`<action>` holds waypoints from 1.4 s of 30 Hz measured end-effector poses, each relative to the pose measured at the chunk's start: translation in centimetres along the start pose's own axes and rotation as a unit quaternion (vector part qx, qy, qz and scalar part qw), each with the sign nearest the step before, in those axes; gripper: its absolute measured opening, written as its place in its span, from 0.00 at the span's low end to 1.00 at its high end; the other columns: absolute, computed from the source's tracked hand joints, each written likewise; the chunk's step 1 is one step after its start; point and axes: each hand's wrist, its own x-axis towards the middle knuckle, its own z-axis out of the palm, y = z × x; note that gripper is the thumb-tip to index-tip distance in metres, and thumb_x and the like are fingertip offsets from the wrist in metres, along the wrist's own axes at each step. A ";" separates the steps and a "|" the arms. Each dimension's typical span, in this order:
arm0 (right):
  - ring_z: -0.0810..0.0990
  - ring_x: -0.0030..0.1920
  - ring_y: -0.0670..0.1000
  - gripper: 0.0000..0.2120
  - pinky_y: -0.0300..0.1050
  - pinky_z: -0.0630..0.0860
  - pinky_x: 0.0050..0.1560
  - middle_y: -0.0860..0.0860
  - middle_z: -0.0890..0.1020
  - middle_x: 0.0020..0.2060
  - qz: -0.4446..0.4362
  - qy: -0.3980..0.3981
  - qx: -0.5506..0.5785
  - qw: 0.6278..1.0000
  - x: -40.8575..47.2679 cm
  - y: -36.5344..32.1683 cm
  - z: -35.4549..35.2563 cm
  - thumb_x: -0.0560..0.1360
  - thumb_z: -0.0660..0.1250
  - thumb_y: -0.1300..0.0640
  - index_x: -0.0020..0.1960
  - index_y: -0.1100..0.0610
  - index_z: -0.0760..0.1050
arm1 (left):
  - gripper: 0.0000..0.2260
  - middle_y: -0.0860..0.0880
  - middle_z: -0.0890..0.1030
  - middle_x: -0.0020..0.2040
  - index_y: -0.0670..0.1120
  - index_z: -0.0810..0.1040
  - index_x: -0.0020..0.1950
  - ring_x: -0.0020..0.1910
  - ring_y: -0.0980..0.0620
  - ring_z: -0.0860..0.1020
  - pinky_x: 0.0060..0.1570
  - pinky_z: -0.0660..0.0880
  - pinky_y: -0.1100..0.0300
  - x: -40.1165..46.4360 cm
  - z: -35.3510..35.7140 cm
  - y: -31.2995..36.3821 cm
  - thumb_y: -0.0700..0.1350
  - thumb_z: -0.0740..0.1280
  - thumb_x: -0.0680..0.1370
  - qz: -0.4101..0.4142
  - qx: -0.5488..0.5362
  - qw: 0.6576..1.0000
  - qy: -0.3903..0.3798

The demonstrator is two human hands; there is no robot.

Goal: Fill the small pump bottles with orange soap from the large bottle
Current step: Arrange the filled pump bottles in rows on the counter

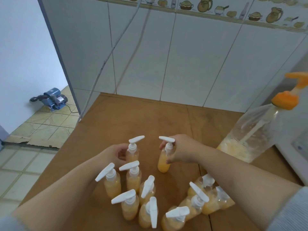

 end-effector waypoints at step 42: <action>0.72 0.63 0.47 0.33 0.47 0.75 0.58 0.43 0.72 0.65 -0.134 -0.270 0.059 0.952 2.7 -5.5 2.2 0.70 0.63 0.71 0.68 0.42 0.68 | 0.29 0.48 0.81 0.59 0.46 0.74 0.66 0.60 0.50 0.79 0.61 0.74 0.53 -9.6 -0.9 -3.6 0.33 0.76 0.67 0.014 -0.037 0.999 -0.028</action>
